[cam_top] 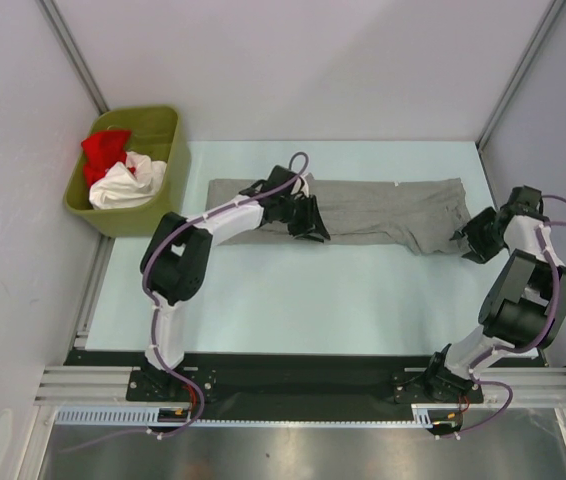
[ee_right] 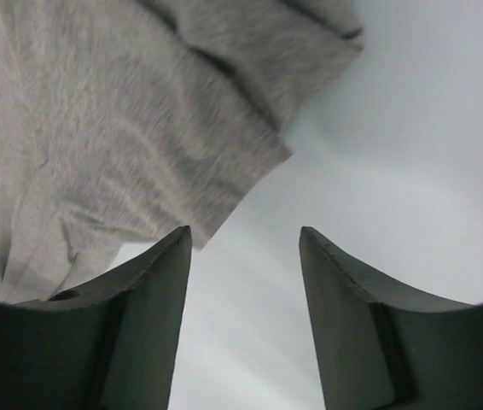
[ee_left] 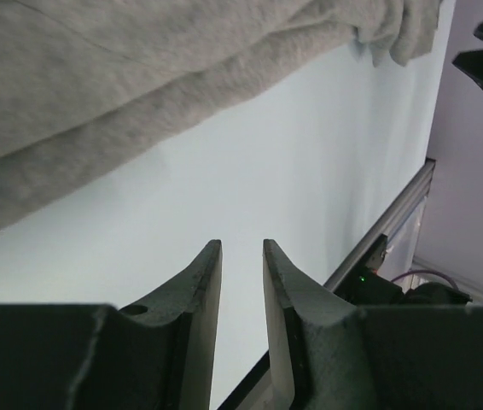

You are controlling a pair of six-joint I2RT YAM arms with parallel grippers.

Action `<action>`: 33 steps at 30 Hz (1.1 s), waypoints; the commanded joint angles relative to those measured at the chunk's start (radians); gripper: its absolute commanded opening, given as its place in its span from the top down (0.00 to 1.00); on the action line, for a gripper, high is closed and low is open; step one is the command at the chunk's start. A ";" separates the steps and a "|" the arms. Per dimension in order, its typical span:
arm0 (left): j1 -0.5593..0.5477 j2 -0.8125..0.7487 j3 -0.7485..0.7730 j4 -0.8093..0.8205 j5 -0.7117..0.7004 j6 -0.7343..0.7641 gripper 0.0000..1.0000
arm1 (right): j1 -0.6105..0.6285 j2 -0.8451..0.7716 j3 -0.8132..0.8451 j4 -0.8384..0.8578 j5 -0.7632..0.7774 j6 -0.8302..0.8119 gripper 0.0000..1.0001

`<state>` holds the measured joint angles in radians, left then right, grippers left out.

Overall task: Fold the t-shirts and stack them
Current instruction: Fold the tshirt

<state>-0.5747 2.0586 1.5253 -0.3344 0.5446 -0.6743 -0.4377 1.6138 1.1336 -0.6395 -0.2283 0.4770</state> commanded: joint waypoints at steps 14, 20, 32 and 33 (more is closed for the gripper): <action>-0.292 0.194 0.100 0.528 -0.187 -0.320 0.65 | -0.110 0.051 -0.101 0.320 -0.149 -0.072 0.58; -0.320 0.255 0.193 0.525 -0.209 -0.363 0.63 | -0.111 0.084 -0.094 0.334 -0.151 -0.109 0.58; -0.294 0.140 0.134 0.399 -0.189 -0.232 0.64 | -0.113 0.158 -0.060 0.331 -0.177 -0.172 0.57; -0.289 0.135 0.133 0.393 -0.183 -0.229 0.64 | -0.110 0.164 -0.054 0.328 -0.181 -0.173 0.58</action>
<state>-0.8818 2.2929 1.6627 0.0780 0.3454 -0.9493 -0.5476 1.7653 1.0321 -0.3305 -0.3805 0.3344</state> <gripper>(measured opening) 0.364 0.425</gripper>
